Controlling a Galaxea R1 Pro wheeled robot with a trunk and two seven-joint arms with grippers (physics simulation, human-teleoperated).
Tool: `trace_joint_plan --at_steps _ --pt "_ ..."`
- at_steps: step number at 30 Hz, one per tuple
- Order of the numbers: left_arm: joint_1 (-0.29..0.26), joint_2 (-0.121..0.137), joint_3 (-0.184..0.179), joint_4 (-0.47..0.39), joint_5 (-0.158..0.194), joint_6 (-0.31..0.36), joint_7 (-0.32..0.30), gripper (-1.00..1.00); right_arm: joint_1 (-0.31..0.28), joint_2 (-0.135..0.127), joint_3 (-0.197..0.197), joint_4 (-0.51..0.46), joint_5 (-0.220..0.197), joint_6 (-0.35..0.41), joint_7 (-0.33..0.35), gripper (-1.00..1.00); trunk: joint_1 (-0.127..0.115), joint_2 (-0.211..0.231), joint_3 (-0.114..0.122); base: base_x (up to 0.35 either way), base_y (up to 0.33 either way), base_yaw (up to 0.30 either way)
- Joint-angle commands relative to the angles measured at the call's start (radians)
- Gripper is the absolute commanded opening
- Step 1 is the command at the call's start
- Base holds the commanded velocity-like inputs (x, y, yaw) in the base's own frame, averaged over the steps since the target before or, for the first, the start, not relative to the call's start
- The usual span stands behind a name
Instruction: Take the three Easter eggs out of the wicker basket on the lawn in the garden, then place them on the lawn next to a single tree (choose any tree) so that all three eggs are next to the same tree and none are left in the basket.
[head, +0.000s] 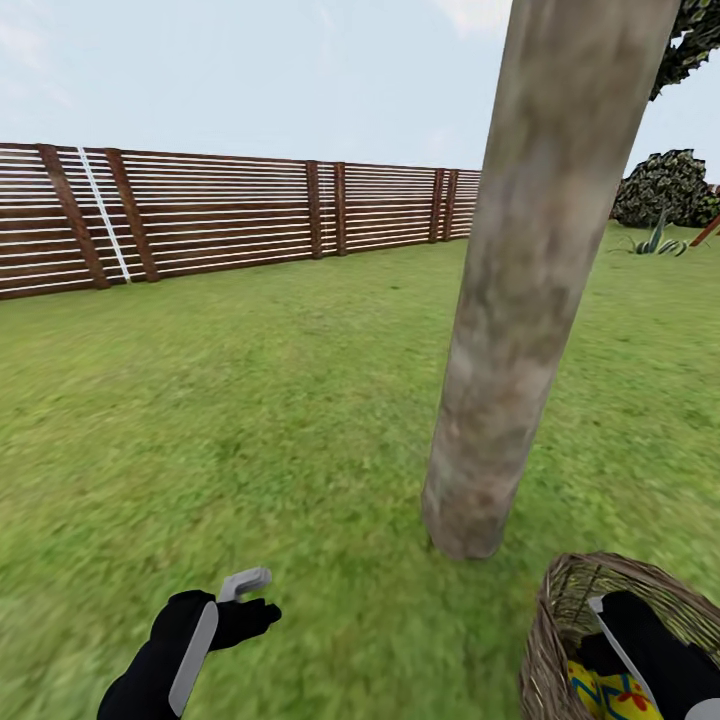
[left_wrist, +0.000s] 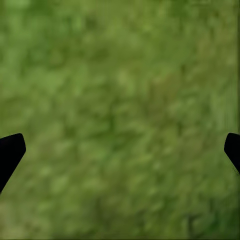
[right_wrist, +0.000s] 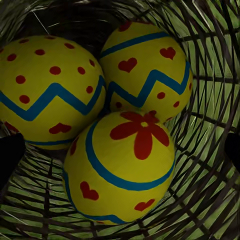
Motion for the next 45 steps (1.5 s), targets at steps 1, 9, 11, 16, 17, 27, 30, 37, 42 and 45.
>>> trace_joint_plan --at_steps 1,9,11,16,17,27,30,37,42,45 --pt "0.000 -0.002 0.002 -0.001 0.006 0.005 0.002 1.00 0.000 -0.001 0.004 -0.001 0.008 0.005 0.008 1.00 0.000 0.000 -0.001 0.071 0.000 0.000" --pt "0.000 -0.003 0.000 -0.001 0.005 0.005 0.002 1.00 0.000 -0.002 0.004 -0.001 0.009 0.005 0.008 1.00 0.000 0.000 -0.001 0.016 -0.139 0.000" --pt "0.000 -0.003 0.000 -0.001 0.005 0.005 0.002 1.00 0.000 -0.001 0.004 -0.001 0.008 0.005 0.008 1.00 0.000 0.000 -0.001 0.011 -0.194 0.000" --pt "0.000 -0.003 0.000 -0.001 0.006 0.005 0.002 1.00 0.000 -0.002 0.005 -0.001 0.008 0.005 0.008 1.00 0.000 0.000 -0.001 0.038 -0.103 0.000" --pt "0.000 -0.003 0.000 -0.001 0.006 0.005 0.002 1.00 0.000 -0.002 0.005 -0.001 0.008 0.005 0.008 1.00 0.000 0.000 -0.001 0.009 -0.020 0.000" --pt "0.000 -0.002 0.000 -0.001 0.006 0.005 0.002 1.00 0.000 -0.001 0.005 -0.001 0.007 0.005 0.008 1.00 0.002 -0.001 -0.016 0.001 -0.003 0.000" --pt "0.000 -0.003 0.000 -0.001 0.006 0.005 0.002 1.00 0.000 -0.001 0.005 -0.001 0.007 0.005 0.008 1.00 0.003 -0.002 -0.028 0.000 0.000 0.000" --pt "0.000 -0.003 0.000 -0.001 0.006 0.005 0.002 1.00 0.000 -0.001 0.003 -0.001 0.006 0.005 0.009 1.00 0.006 -0.004 -0.055 0.000 0.000 0.000" --pt "0.000 -0.003 0.000 -0.001 0.006 0.005 0.002 1.00 0.000 0.000 0.005 -0.001 0.009 0.006 0.009 1.00 0.009 -0.005 -0.074 0.000 0.000 0.000" --pt "0.000 -0.003 0.000 -0.001 0.006 0.005 0.002 1.00 0.000 0.000 0.005 -0.001 0.008 0.006 0.009 1.00 0.010 -0.006 -0.086 0.000 0.000 0.000"
